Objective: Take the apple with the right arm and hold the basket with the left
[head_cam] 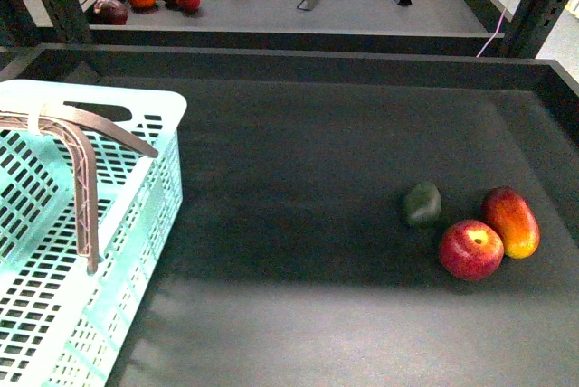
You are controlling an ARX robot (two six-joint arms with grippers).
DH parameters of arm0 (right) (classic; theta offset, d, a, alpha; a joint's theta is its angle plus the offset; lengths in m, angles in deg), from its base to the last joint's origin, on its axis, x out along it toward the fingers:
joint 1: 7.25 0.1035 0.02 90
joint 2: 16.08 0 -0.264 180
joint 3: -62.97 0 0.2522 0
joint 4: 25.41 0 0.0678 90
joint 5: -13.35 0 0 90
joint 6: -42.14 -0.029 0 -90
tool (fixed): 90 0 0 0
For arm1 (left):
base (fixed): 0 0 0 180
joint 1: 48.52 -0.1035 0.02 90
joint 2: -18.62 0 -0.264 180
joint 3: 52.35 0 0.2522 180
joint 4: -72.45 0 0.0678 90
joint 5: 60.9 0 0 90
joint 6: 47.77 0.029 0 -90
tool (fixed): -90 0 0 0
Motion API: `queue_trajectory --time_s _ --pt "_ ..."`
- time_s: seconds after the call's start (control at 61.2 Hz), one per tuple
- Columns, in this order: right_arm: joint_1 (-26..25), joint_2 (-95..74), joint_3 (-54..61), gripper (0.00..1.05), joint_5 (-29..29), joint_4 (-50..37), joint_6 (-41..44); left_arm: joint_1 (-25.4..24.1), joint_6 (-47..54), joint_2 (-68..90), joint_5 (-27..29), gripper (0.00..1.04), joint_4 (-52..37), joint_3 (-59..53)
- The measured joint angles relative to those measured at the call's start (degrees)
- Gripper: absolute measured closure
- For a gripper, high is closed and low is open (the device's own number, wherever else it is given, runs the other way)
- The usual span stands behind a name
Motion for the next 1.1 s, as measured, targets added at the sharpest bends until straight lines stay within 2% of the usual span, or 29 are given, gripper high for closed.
queue_trajectory --time_s 0.589,0.638,0.687,0.736,0.818,0.981,1.096 --pt "0.0 0.0 0.0 0.09 0.0 0.0 0.0 0.0 0.0 0.0 0.0 0.07 0.0 0.0" --pt "0.0 0.0 0.0 0.09 0.0 0.0 0.0 1.5 -2.5 2.2 4.5 0.07 5.3 1.9" --pt "0.0 0.0 0.0 0.09 0.0 0.0 0.0 2.8 -8.5 9.8 11.6 0.07 14.3 6.1" --pt "0.0 0.0 0.0 0.09 0.1 0.0 0.0 2.3 -11.9 15.6 12.0 0.07 15.3 8.0" --pt "0.0 0.0 0.0 0.09 0.1 0.0 0.0 0.6 -17.2 24.3 9.8 0.07 11.0 11.0" --pt "0.0 0.0 0.0 0.09 0.1 0.0 0.0 -4.1 -30.1 43.4 -2.0 0.07 0.4 17.7" --pt "0.0 0.0 0.0 0.09 0.1 0.0 0.0 -6.4 -37.9 55.6 -6.8 0.07 -6.2 21.5"
